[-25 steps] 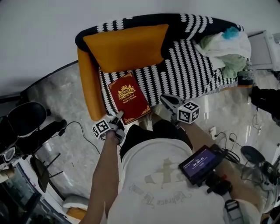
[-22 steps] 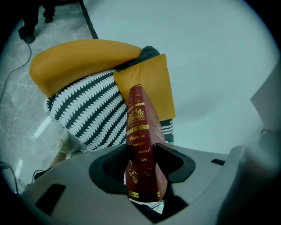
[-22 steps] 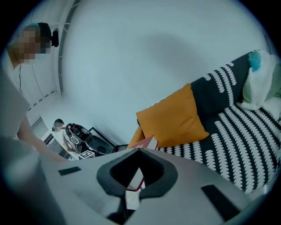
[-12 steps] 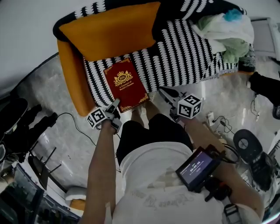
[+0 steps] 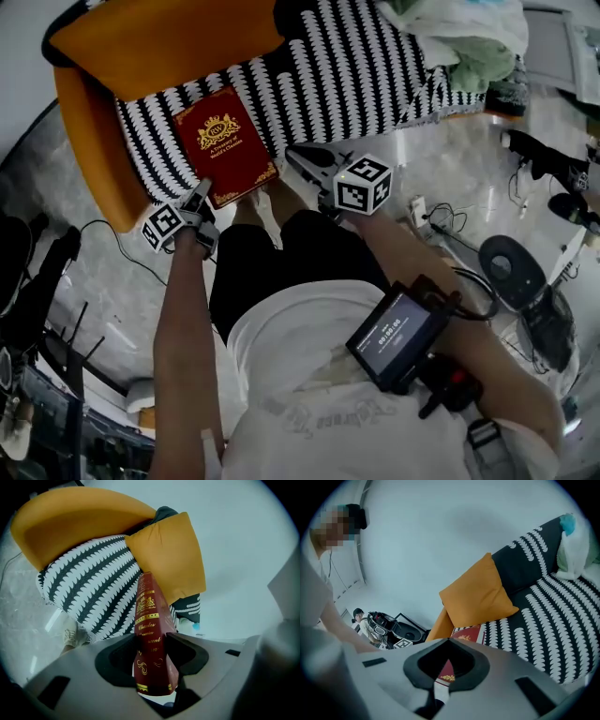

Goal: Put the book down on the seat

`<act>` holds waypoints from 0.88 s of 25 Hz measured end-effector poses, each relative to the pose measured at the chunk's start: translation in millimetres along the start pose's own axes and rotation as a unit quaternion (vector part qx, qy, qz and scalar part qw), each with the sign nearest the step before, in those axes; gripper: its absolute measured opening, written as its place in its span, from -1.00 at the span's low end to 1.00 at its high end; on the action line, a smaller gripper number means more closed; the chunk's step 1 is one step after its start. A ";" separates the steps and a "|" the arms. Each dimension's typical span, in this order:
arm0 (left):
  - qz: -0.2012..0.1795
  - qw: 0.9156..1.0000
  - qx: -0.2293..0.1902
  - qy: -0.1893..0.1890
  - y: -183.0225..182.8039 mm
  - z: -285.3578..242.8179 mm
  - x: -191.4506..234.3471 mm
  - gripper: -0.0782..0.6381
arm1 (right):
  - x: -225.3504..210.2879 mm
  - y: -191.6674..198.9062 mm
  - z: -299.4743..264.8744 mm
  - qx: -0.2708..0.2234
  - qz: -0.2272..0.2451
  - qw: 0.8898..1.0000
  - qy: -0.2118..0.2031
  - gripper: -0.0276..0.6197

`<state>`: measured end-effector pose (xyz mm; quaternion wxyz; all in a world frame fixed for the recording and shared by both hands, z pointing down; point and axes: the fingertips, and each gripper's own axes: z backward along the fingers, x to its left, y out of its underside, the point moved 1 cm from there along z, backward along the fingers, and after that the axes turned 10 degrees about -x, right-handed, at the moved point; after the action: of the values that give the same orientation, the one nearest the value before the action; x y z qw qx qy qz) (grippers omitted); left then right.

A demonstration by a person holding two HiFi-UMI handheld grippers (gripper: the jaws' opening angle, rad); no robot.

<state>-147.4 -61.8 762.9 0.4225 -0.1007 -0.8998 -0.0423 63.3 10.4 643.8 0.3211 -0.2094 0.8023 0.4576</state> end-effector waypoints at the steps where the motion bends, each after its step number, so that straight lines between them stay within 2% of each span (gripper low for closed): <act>1: -0.001 1.000 -0.001 -0.001 1.4 -2.7 3.0 -0.20 | -1.1 3.2 0.1 0.002 -0.001 1.000 -0.002 -0.87; 13: -0.007 1.000 -0.008 0.008 -3.1 -48.1 20.7 -0.21 | -32.5 33.2 -2.9 0.021 -0.024 0.999 -0.005 -0.87; 22: -0.060 0.997 -0.041 0.023 -16.4 -91.3 19.3 -0.21 | -63.3 42.3 -4.6 0.019 -0.045 0.999 -0.010 -0.87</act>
<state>-94.3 -89.7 836.4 0.4352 -0.0629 -0.8918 -0.1065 79.8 30.0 715.6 0.3533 -0.2346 0.7971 0.4297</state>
